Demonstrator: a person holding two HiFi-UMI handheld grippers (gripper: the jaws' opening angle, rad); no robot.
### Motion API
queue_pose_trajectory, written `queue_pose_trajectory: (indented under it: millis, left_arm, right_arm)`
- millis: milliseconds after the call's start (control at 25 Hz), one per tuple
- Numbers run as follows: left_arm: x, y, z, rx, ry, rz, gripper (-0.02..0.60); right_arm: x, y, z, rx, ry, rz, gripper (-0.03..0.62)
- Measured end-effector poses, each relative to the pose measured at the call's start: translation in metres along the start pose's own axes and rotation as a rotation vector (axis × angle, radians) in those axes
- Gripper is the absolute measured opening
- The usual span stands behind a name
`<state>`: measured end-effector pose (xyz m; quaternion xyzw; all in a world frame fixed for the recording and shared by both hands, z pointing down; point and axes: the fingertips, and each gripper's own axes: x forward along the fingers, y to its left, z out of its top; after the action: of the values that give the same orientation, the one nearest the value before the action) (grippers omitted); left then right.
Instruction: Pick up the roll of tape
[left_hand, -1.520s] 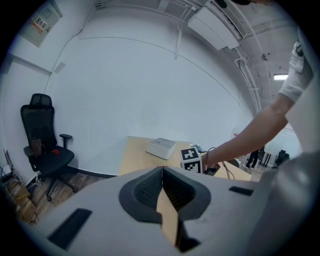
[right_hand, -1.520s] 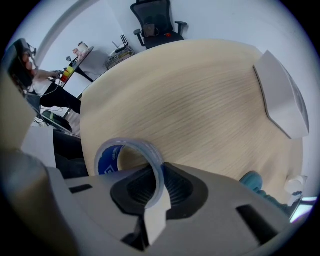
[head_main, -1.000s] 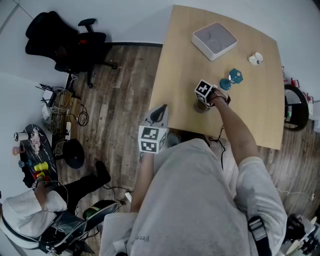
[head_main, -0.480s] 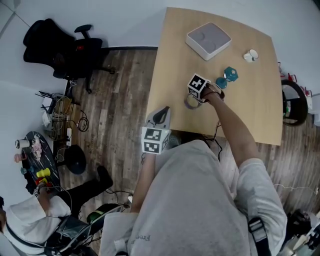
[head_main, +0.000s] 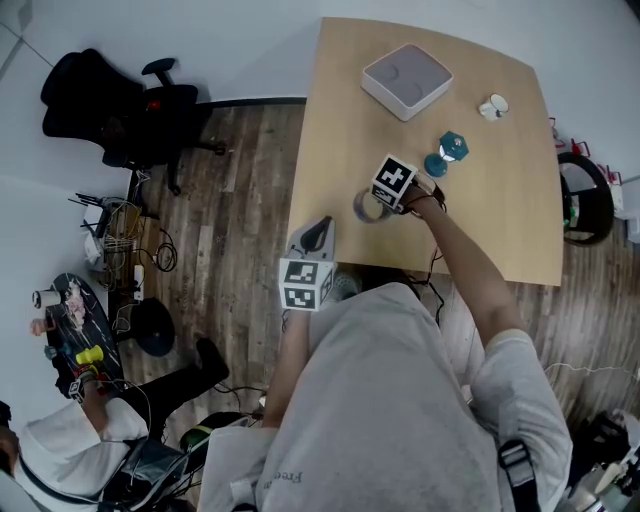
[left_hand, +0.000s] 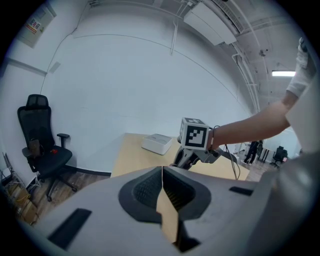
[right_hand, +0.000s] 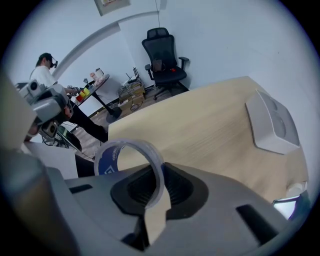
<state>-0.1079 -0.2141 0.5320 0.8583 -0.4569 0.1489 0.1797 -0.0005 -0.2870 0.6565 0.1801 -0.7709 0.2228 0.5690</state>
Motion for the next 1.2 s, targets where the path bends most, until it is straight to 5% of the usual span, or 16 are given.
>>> queue_pose_trajectory:
  millis: [760,1200]
  left_arm:
    - [0.013,-0.001,-0.006,-0.003,0.039,-0.015,0.008]
    - [0.013,0.0,-0.01,-0.007,0.044,-0.028,0.008]
  right_arm:
    - [-0.05,0.026,-0.002,0.04,-0.293,-0.098,0.048]
    - [-0.064,0.041,0.002,0.184,-0.477,-0.163,0.048]
